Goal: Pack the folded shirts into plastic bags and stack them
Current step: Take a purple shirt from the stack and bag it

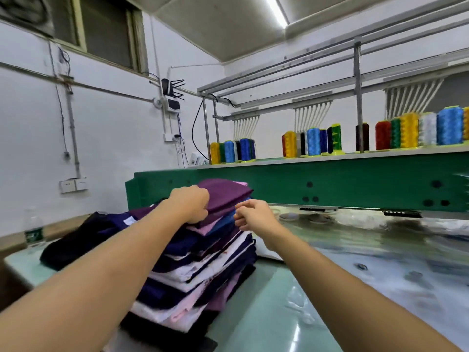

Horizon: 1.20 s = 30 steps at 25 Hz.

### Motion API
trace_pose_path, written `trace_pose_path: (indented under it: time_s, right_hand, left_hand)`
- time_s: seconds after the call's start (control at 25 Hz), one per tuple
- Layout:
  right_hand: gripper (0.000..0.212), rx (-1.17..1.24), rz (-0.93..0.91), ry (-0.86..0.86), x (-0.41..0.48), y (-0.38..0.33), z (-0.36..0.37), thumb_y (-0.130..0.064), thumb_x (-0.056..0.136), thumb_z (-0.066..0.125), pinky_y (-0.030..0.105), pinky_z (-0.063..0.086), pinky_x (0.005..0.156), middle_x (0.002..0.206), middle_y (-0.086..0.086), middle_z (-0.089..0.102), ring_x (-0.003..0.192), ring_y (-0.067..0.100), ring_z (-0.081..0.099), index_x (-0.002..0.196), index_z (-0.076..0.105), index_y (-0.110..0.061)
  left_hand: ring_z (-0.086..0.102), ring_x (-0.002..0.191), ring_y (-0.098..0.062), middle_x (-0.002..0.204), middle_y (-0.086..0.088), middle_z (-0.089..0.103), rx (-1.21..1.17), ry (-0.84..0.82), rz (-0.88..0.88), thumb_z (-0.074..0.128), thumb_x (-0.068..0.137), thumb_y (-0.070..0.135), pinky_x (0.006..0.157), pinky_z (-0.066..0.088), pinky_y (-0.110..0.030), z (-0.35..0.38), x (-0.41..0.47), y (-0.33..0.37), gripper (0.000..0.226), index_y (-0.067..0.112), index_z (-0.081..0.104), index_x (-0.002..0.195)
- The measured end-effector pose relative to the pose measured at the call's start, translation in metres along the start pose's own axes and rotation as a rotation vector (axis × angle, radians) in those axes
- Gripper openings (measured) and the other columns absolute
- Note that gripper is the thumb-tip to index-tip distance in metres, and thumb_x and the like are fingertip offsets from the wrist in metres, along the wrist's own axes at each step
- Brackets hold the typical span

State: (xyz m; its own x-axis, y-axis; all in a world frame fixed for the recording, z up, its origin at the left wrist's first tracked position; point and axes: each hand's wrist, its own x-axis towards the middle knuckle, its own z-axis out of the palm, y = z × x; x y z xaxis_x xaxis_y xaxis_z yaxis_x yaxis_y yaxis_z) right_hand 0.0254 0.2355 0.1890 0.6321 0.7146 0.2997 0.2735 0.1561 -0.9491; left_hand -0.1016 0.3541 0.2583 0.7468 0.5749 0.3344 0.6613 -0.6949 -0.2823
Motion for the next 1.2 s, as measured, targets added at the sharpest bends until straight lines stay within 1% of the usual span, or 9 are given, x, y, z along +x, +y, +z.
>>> trace_pose_path:
  time_s: [0.12,0.24,0.48,0.68,0.84,0.92,1.0,1.08,1.2]
  right_hand:
    - [0.010,0.142,0.062,0.004,0.011,-0.002,0.017,0.000,0.097,0.049,0.025,0.046,0.058,0.081,0.012,0.052,0.063,0.019,0.048,0.100,0.058,-0.003]
    - [0.009,0.268,0.128,-0.021,0.018,0.001,0.024,-0.001,0.099,0.050,0.027,0.043,0.056,0.076,0.009,0.046,0.059,0.018,0.043,0.105,0.055,-0.005]
    - [0.023,0.334,0.103,0.011,0.037,-0.007,0.034,-0.010,0.100,0.056,0.022,0.045,0.051,0.072,0.005,0.057,0.055,0.014,0.048,0.123,0.051,-0.008]
    - [0.042,0.639,0.195,-0.012,0.049,-0.026,0.047,-0.054,0.093,0.062,0.037,0.059,0.063,0.081,0.013,0.071,0.060,0.022,0.069,0.107,0.064,-0.015]
    - [0.026,0.580,0.209,0.142,0.051,-0.021,0.052,0.000,0.081,0.060,0.034,0.051,0.062,0.083,0.015,0.064,0.068,0.027,0.061,0.107,0.058,0.005]
    - [0.025,0.504,0.200,0.307,0.049,-0.013,0.043,0.014,0.072,0.050,0.030,0.044,0.060,0.078,0.009,0.050,0.067,0.023,0.050,0.090,0.050,-0.003]
    - [0.030,0.527,0.218,0.372,0.050,-0.004,0.029,0.015,0.070,0.048,0.027,0.040,0.059,0.079,0.008,0.048,0.065,0.022,0.046,0.091,0.048,-0.008]
    - [0.038,0.554,0.240,0.345,0.050,0.006,0.017,0.015,0.072,0.048,0.033,0.046,0.067,0.093,0.012,0.052,0.077,0.025,0.051,0.104,0.048,-0.006]
    - [0.089,0.473,0.204,0.252,0.051,0.017,0.008,0.015,0.075,0.055,0.049,0.052,0.098,0.130,0.005,0.048,0.110,0.029,0.058,0.152,0.029,-0.023]
  left_hand:
    - [0.062,0.086,-0.024,0.093,0.003,0.063,0.006,-0.051,0.022,0.057,0.078,0.074,0.071,0.051,-0.035,0.006,0.000,-0.009,0.052,0.026,0.063,0.098]
    - [0.063,0.085,-0.025,0.095,0.002,0.067,-0.057,0.021,0.051,0.059,0.089,0.051,0.078,0.054,-0.037,0.007,0.008,-0.016,0.023,0.029,0.065,0.086]
    - [0.061,0.089,-0.029,0.098,-0.005,0.064,-0.402,0.204,-0.006,0.043,0.105,0.036,0.086,0.052,-0.046,-0.009,0.017,-0.037,0.022,0.024,0.052,0.089]
    - [0.056,0.071,-0.016,0.075,0.003,0.060,-0.569,0.212,0.209,0.049,0.105,0.033,0.064,0.044,-0.030,-0.034,0.016,-0.021,0.026,0.017,0.057,0.086]
    - [0.067,0.067,-0.012,0.080,-0.003,0.075,-1.016,0.035,0.175,0.049,0.104,0.024,0.064,0.050,-0.026,-0.025,0.015,-0.020,0.029,0.010,0.063,0.084]
    - [0.068,0.085,-0.023,0.097,-0.006,0.073,-0.738,0.182,-0.066,0.050,0.100,0.027,0.079,0.054,-0.036,-0.010,0.025,-0.043,0.020,0.013,0.063,0.093]
    - [0.062,0.098,-0.031,0.110,-0.011,0.066,-0.442,0.093,-0.302,0.052,0.097,0.045,0.087,0.051,-0.038,0.010,0.028,-0.069,0.035,0.012,0.061,0.102]
    - [0.061,0.105,-0.034,0.120,-0.016,0.064,-0.421,-0.071,-0.367,0.052,0.092,0.064,0.091,0.051,-0.038,0.026,0.032,-0.082,0.057,0.009,0.061,0.105]
    - [0.059,0.095,-0.031,0.107,-0.011,0.063,-0.422,-0.078,-0.361,0.056,0.082,0.077,0.086,0.051,-0.036,0.033,0.040,-0.083,0.062,0.015,0.052,0.082]
